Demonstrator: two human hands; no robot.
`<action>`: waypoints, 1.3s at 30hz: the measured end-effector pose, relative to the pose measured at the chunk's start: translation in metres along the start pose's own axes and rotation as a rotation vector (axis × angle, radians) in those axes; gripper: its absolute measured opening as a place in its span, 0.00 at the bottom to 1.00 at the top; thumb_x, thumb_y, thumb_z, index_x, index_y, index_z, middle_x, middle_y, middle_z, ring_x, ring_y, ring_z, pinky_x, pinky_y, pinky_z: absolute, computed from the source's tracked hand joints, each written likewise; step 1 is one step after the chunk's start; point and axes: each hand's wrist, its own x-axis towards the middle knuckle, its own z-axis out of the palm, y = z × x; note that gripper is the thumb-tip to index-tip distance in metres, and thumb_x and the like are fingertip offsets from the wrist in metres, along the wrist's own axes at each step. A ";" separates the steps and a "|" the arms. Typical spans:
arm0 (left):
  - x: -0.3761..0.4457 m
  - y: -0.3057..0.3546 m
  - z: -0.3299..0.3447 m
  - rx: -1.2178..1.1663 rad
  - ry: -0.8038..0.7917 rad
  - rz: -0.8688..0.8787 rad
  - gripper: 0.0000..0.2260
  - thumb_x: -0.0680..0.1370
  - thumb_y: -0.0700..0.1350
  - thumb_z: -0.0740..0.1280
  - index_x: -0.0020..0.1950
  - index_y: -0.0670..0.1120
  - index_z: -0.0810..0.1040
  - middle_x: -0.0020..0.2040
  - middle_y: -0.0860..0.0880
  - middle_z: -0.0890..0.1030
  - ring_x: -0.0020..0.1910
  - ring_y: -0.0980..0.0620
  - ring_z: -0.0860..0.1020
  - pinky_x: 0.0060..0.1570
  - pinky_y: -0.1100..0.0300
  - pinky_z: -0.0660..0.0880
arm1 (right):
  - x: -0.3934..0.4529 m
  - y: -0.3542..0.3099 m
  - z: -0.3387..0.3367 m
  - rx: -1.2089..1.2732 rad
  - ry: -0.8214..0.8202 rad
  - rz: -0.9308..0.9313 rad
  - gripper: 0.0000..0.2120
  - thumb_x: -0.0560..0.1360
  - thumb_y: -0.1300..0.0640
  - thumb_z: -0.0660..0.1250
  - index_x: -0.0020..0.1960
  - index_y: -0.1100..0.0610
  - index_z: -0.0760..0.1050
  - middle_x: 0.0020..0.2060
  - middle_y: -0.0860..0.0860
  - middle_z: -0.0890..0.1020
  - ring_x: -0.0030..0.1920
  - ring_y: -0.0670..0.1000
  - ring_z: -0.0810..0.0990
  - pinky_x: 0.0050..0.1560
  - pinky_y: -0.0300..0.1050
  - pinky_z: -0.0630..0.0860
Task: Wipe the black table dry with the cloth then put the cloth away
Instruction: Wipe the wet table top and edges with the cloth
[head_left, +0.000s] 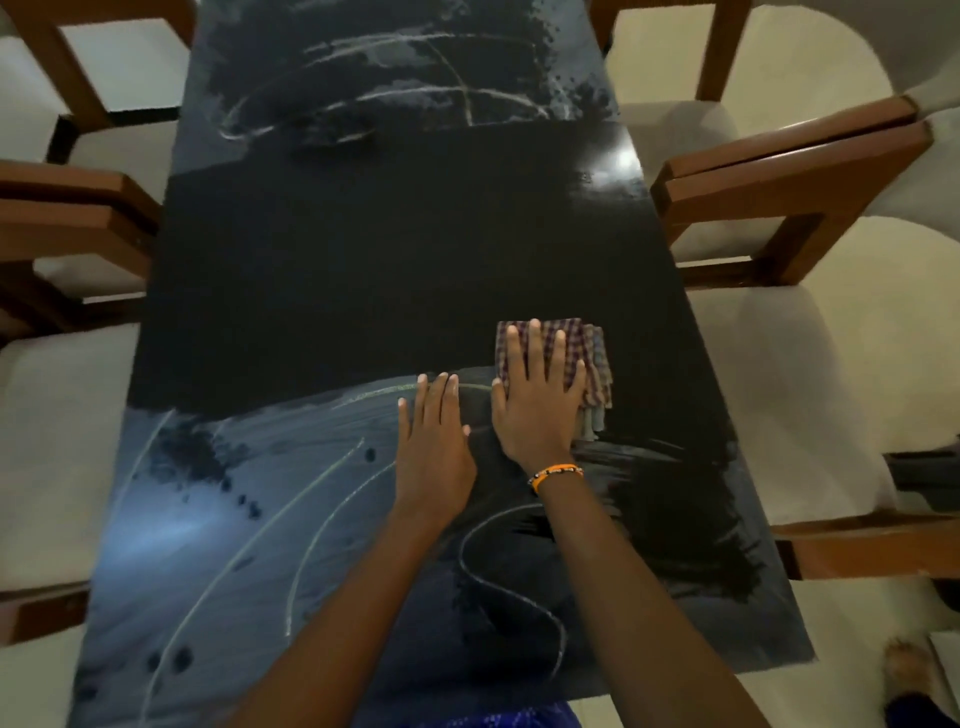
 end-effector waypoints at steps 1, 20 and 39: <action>-0.005 -0.014 -0.004 -0.009 0.017 -0.028 0.25 0.80 0.41 0.54 0.76 0.42 0.50 0.78 0.45 0.52 0.77 0.47 0.44 0.74 0.50 0.40 | -0.001 -0.020 0.003 0.006 -0.004 -0.037 0.31 0.75 0.47 0.55 0.76 0.51 0.52 0.76 0.53 0.56 0.75 0.60 0.55 0.69 0.66 0.56; -0.092 -0.291 -0.084 -0.140 0.168 -0.467 0.26 0.79 0.38 0.54 0.76 0.41 0.50 0.77 0.43 0.53 0.77 0.45 0.45 0.74 0.49 0.43 | -0.064 -0.354 0.069 0.040 -0.174 -0.548 0.29 0.75 0.48 0.53 0.75 0.51 0.55 0.76 0.53 0.58 0.75 0.59 0.54 0.71 0.65 0.51; -0.133 -0.336 -0.086 -0.995 -0.007 -0.621 0.14 0.80 0.36 0.55 0.59 0.41 0.77 0.57 0.41 0.80 0.57 0.46 0.77 0.61 0.49 0.73 | -0.111 -0.350 0.072 -0.072 -0.219 -0.810 0.28 0.74 0.48 0.49 0.74 0.50 0.59 0.74 0.52 0.61 0.75 0.58 0.55 0.71 0.62 0.52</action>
